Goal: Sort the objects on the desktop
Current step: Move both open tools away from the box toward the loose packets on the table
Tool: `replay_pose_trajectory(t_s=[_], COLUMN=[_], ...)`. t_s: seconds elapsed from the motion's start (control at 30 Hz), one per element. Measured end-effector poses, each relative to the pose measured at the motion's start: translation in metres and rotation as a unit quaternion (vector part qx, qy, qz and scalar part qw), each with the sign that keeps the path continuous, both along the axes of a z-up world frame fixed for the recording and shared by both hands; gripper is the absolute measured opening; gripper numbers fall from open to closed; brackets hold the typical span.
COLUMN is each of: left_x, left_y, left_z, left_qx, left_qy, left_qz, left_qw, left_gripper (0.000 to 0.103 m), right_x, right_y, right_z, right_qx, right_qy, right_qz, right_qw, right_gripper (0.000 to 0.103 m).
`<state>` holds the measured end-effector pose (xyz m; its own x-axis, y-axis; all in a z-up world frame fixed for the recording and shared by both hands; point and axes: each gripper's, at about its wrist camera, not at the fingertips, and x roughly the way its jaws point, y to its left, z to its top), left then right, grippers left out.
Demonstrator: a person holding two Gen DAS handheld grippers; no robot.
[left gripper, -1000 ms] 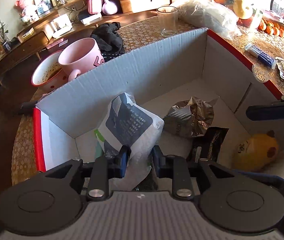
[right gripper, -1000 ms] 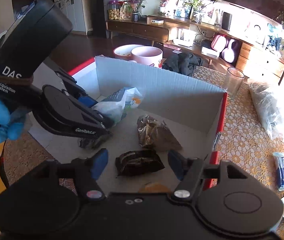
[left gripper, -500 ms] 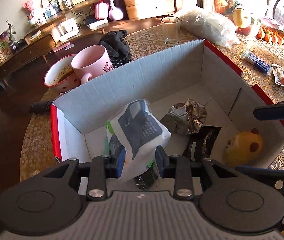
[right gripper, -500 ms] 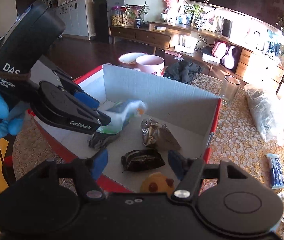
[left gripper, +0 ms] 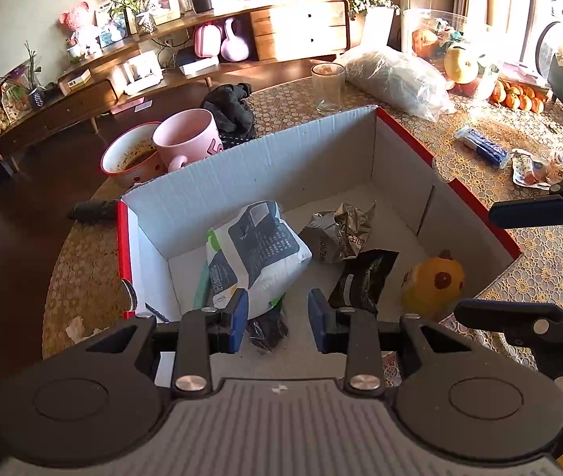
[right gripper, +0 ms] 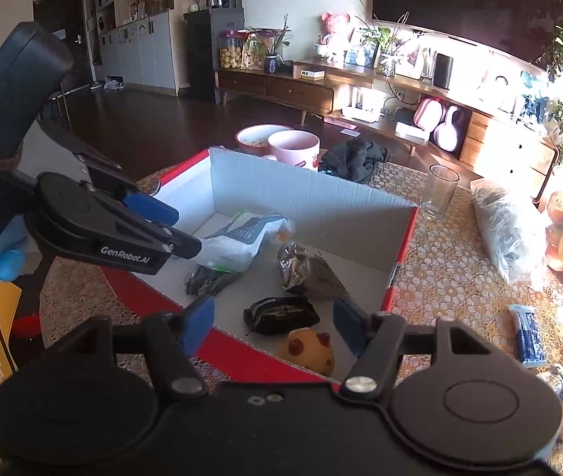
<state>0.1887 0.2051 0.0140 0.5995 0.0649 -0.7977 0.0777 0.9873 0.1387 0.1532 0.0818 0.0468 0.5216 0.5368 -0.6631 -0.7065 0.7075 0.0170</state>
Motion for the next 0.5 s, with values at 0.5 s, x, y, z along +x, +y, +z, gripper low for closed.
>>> replay_pose_trajectory(t_s=[0.5], left_x=[-0.051], left_y=[-0.024], left_z=[0.014], left_qx=[-0.011], left_qy=[-0.025], left_qz=[0.013], left_qw=[0.9995], left_gripper=[0.031], right_x=[-0.029], right_y=[-0.022], right_z=[0.015], right_qx=[0.018], right_qy=[-0.026], right_qz=[0.004], right_qw=[1.0], right_gripper=[0.069])
